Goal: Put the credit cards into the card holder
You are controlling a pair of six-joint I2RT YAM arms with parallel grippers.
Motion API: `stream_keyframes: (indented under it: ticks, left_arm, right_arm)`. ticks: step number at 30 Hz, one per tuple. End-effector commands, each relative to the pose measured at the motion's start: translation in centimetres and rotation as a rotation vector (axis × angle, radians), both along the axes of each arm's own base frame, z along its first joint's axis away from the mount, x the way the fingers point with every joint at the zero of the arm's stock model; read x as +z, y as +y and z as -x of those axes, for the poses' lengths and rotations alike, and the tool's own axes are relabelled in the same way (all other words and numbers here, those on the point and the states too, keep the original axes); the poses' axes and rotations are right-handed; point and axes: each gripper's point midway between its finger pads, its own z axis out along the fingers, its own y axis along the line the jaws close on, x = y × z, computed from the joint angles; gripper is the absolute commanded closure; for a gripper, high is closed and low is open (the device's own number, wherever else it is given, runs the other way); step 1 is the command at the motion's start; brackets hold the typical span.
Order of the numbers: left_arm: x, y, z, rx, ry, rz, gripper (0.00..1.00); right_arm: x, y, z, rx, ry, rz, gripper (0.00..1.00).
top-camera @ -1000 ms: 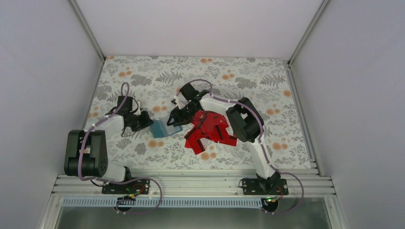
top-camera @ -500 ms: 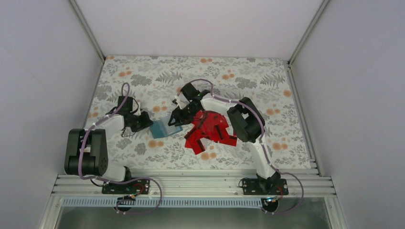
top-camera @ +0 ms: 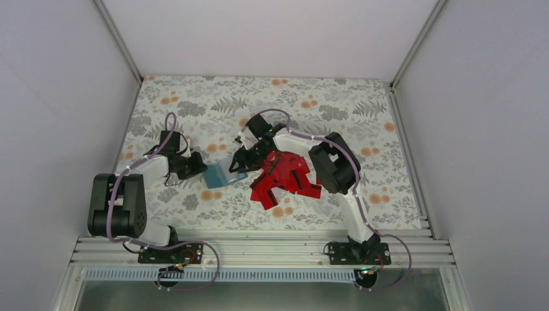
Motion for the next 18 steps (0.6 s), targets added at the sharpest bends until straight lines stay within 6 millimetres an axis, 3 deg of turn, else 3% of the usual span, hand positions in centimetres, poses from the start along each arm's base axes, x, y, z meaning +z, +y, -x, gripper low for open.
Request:
stream_keyframes:
  ticks: [1,6,14,18]
  left_arm:
    - [-0.3,0.4,-0.1,-0.007,0.011,-0.022,0.98]
    - [-0.3,0.3,0.0,-0.007,0.013,-0.019,0.98]
    - [-0.4,0.3,0.0,-0.006,0.013,-0.015,0.98]
    - [-0.3,0.3,-0.1,-0.007,0.011,-0.013,0.98]
  right_arm:
    - [0.9,-0.1,0.1,-0.002,-0.015,-0.018,0.5]
    - [1.5,1.2,0.7,0.018,0.007,-0.068,0.5]
    - [4.2,4.5,1.9,0.087,0.042,-0.193,0.5]
    - [4.3,5.7,2.4,0.114,0.054,-0.213,0.5]
